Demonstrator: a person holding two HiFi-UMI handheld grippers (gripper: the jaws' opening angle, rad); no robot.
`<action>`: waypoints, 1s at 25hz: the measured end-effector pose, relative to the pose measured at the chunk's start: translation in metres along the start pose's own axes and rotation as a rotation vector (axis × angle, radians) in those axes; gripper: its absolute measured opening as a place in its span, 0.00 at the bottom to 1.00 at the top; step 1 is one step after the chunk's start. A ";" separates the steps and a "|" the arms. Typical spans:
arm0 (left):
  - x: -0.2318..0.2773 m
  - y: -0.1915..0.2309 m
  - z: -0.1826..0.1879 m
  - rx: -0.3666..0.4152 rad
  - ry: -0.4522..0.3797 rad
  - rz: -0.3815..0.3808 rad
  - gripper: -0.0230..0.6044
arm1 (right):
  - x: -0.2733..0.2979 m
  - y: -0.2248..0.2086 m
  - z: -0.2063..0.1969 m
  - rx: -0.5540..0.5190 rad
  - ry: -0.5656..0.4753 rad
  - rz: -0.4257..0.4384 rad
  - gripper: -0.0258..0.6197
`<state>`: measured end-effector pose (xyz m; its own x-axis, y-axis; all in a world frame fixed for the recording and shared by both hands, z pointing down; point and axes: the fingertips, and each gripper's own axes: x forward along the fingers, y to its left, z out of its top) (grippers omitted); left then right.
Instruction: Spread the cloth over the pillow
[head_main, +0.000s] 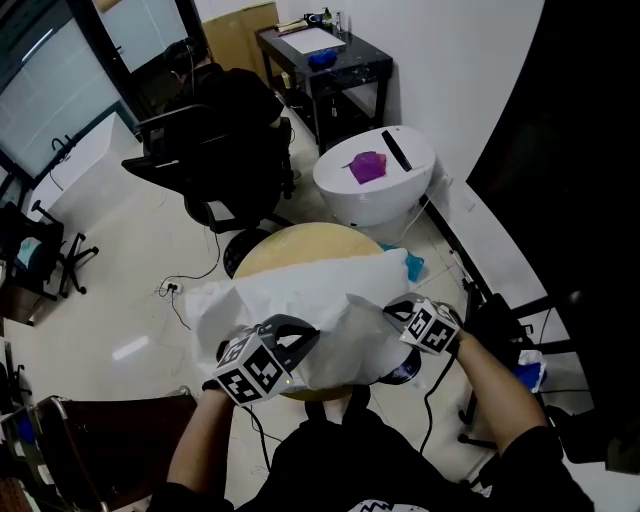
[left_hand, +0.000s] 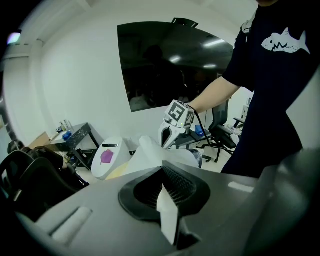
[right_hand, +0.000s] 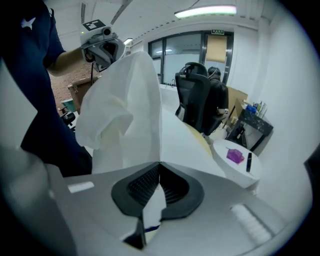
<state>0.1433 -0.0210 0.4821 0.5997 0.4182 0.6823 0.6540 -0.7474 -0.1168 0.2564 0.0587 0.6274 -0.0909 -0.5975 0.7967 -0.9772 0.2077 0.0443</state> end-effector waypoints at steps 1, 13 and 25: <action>-0.001 0.000 0.003 0.001 -0.006 0.005 0.04 | -0.004 -0.009 0.003 -0.005 -0.009 -0.031 0.05; 0.037 -0.004 0.060 0.024 -0.108 -0.024 0.04 | -0.058 -0.144 0.065 -0.137 -0.121 -0.441 0.05; 0.133 0.036 0.061 -0.050 -0.043 -0.017 0.04 | -0.001 -0.221 0.038 -0.191 0.000 -0.481 0.05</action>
<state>0.2747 0.0389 0.5243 0.6085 0.4526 0.6518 0.6412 -0.7644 -0.0679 0.4656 -0.0163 0.5944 0.3600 -0.6602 0.6592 -0.8560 0.0472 0.5148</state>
